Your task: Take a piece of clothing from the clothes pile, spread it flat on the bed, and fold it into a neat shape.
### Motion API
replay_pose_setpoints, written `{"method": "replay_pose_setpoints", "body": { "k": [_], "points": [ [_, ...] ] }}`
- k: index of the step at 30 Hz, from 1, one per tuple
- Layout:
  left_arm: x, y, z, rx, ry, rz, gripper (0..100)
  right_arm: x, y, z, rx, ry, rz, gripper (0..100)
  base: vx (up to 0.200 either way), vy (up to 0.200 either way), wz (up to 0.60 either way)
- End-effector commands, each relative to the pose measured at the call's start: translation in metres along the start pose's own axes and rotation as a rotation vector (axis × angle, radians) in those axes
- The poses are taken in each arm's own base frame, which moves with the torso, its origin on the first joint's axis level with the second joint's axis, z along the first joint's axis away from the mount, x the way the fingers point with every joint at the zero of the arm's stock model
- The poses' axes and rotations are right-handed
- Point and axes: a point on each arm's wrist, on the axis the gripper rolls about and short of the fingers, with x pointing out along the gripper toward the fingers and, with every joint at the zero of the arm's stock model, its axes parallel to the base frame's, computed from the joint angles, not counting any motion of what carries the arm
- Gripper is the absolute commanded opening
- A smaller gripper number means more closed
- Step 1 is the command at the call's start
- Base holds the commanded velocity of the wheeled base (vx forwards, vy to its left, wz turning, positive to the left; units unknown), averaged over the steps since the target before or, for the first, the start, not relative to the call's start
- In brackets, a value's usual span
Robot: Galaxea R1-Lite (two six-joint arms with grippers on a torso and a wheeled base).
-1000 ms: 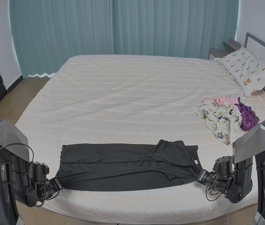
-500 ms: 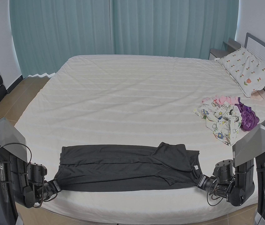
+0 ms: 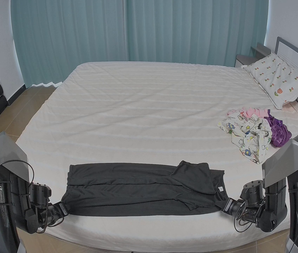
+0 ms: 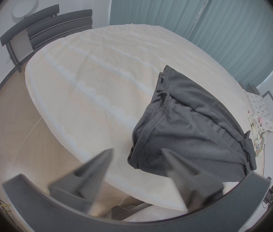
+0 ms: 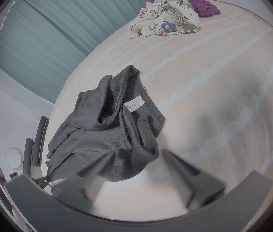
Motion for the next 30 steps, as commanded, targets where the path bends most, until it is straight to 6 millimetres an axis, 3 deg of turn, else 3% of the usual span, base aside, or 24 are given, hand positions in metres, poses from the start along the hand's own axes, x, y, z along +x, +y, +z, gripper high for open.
{"method": "replay_pose_setpoints", "body": {
  "k": [1, 5, 8, 19, 21, 23, 30],
  "points": [
    [-0.014, 0.001, 0.014, -0.029, -0.059, -0.040, 100, -0.004, 0.001, 0.003, -0.001, -0.011, 0.004, 100, 0.000, 0.000, 0.00],
    [-0.029, -0.001, 0.035, -0.055, -0.142, -0.110, 100, -0.007, 0.002, 0.017, 0.003, -0.075, 0.016, 100, 0.000, 0.000, 0.00],
    [-0.027, -0.006, 0.045, -0.057, -0.170, -0.144, 100, -0.009, 0.000, 0.025, 0.010, -0.105, 0.021, 100, 0.000, 0.000, 0.00],
    [0.022, -0.042, 0.126, -0.143, -0.175, -0.150, 100, -0.014, -0.004, 0.040, 0.042, -0.157, 0.032, 100, 0.000, 0.000, 0.00],
    [0.025, -0.045, 0.129, -0.143, -0.174, -0.152, 100, -0.013, -0.005, 0.041, 0.046, -0.158, 0.034, 100, 0.000, 0.000, 0.00],
    [0.047, -0.053, 0.139, -0.138, -0.172, -0.158, 100, -0.013, -0.006, 0.042, 0.051, -0.156, 0.037, 100, 0.000, 0.000, 0.00],
    [0.072, -0.062, 0.139, -0.116, -0.110, -0.220, 100, -0.012, -0.008, 0.042, 0.056, -0.141, 0.047, 100, 0.000, 0.000, 0.00]
  ]
}}
